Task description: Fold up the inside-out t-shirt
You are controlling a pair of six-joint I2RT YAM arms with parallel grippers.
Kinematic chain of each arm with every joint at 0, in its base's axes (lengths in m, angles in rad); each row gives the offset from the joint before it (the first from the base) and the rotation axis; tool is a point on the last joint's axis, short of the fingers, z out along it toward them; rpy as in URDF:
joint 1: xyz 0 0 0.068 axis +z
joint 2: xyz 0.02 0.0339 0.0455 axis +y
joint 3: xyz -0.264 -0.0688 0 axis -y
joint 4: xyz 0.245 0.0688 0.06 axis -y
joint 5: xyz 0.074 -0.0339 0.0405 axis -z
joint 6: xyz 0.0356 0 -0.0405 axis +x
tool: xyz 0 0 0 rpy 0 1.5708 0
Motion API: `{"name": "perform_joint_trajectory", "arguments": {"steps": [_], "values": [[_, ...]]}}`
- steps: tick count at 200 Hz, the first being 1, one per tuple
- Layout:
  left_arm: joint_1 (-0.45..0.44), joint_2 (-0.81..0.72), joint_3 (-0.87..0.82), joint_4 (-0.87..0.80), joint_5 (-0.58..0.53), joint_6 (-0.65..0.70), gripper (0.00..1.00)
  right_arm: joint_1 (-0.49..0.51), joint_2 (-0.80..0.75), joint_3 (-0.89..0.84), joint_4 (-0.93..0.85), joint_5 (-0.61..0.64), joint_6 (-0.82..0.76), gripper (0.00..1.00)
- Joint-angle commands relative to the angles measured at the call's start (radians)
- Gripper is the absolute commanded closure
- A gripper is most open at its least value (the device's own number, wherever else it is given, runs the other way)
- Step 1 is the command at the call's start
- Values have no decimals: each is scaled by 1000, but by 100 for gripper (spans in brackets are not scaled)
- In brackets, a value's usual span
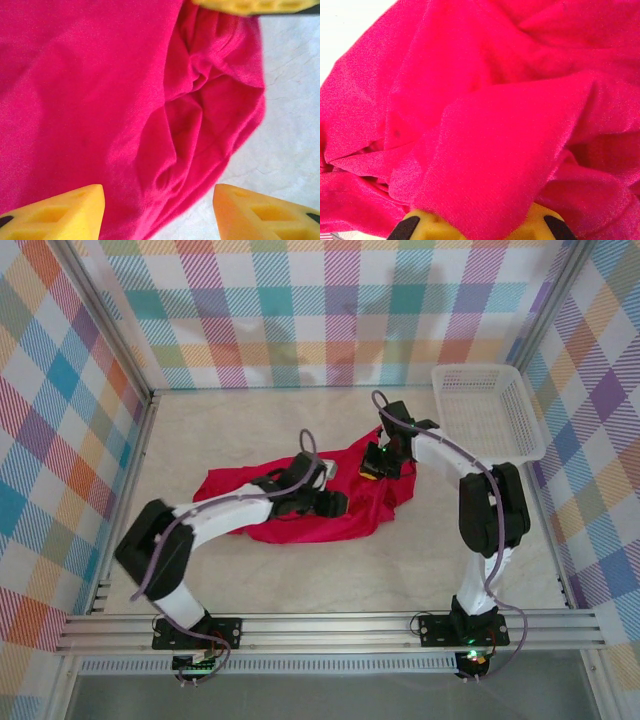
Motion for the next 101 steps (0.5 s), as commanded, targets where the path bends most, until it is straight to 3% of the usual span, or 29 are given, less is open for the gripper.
{"name": "perform_joint_trajectory", "arguments": {"steps": [1,16,45,71,101], "values": [[-22,102,85,1,-16,8,42,-9,-51,-25,18,-32,-9,100],[-21,168,131,-20,-37,10,53,-12,-57,-34,20,-34,-11,100],[-17,190,192,-151,-115,30,100,-42,-46,-39,19,-26,-35,100],[1,93,138,-172,-186,21,100,-79,72,100,-81,38,-119,100],[29,65,105,-146,-132,-14,100,-78,226,313,-218,40,-181,97]]}}
